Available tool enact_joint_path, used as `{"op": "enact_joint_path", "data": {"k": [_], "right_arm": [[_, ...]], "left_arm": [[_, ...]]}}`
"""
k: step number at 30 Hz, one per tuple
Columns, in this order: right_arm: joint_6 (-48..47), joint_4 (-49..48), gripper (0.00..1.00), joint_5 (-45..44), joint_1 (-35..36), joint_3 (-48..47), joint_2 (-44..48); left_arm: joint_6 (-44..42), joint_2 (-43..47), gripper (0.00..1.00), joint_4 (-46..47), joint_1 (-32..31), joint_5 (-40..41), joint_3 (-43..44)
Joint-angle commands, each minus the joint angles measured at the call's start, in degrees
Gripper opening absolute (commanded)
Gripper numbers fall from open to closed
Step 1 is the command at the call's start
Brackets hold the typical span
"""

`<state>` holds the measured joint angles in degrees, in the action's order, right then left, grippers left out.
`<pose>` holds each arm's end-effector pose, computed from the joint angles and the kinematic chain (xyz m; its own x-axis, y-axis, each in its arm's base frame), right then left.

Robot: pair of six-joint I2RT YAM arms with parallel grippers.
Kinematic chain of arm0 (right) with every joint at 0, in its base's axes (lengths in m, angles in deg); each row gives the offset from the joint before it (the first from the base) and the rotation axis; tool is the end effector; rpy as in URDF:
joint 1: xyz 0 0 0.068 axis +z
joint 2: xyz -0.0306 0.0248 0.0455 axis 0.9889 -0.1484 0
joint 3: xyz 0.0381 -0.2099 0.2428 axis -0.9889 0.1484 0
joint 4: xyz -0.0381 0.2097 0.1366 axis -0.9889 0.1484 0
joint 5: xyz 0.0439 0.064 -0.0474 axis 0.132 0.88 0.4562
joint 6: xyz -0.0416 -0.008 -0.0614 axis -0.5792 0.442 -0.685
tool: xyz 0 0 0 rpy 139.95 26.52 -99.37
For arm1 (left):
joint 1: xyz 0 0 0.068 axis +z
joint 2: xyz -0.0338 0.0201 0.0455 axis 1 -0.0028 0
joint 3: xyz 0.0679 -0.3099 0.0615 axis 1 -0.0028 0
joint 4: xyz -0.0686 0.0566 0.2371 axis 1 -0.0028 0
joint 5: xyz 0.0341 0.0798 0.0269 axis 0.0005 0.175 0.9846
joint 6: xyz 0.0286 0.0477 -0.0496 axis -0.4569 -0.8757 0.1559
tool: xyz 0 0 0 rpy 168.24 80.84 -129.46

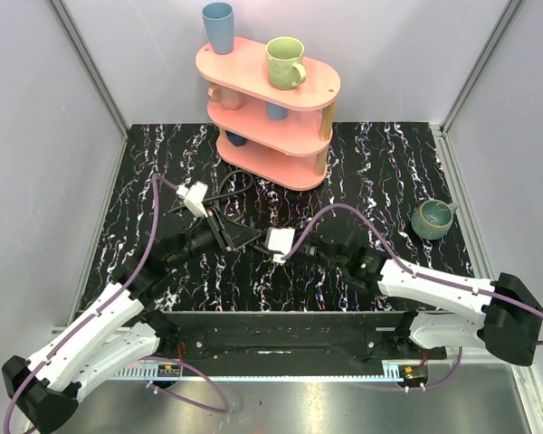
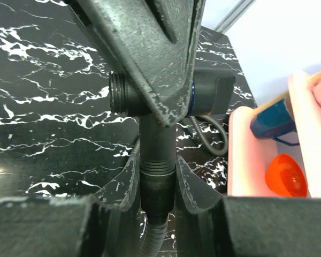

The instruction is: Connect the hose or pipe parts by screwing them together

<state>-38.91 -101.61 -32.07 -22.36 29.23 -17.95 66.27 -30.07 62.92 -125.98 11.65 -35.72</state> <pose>0.1339 0.2399 0.3316 0.5049 -0.3431 -0.7921 -0.7701 0.2355 -0.5929 0.1138 -0.1037 0.3376 -0.7628 -0.4745 -0.4393 0.2350 0.4295 -0.8720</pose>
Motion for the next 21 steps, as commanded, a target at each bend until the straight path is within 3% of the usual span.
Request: {"op": "enact_joint_path", "data": {"k": [1,5,9,12,17,21], "right_arm": [[5.93,3.76,0.00,12.08,-3.20,-5.78,2.46],[7.69,6.06,0.00,18.41,-5.93,-7.81,1.32],[9.10,8.95,0.00,24.73,-7.17,-8.42,0.79],[9.46,12.29,0.00,28.51,-7.78,-9.48,-0.08],[9.81,14.24,0.00,30.64,-8.05,-9.22,-0.70],[11.91,11.96,0.04,24.69,-8.05,-8.07,0.26]], "left_arm": [[-29.65,1.22,0.00,9.06,-0.16,-6.22,0.37],[-43.83,1.05,0.00,10.93,-0.25,-15.89,1.15],[-65.23,-1.42,0.00,-3.45,-1.21,-24.93,6.69],[-77.38,1.48,0.00,-5.59,-2.53,-30.48,5.47],[-80.25,4.91,0.00,-2.70,-2.71,-28.40,4.06],[-77.19,5.26,0.00,-1.65,-2.71,-21.73,4.06]]}}
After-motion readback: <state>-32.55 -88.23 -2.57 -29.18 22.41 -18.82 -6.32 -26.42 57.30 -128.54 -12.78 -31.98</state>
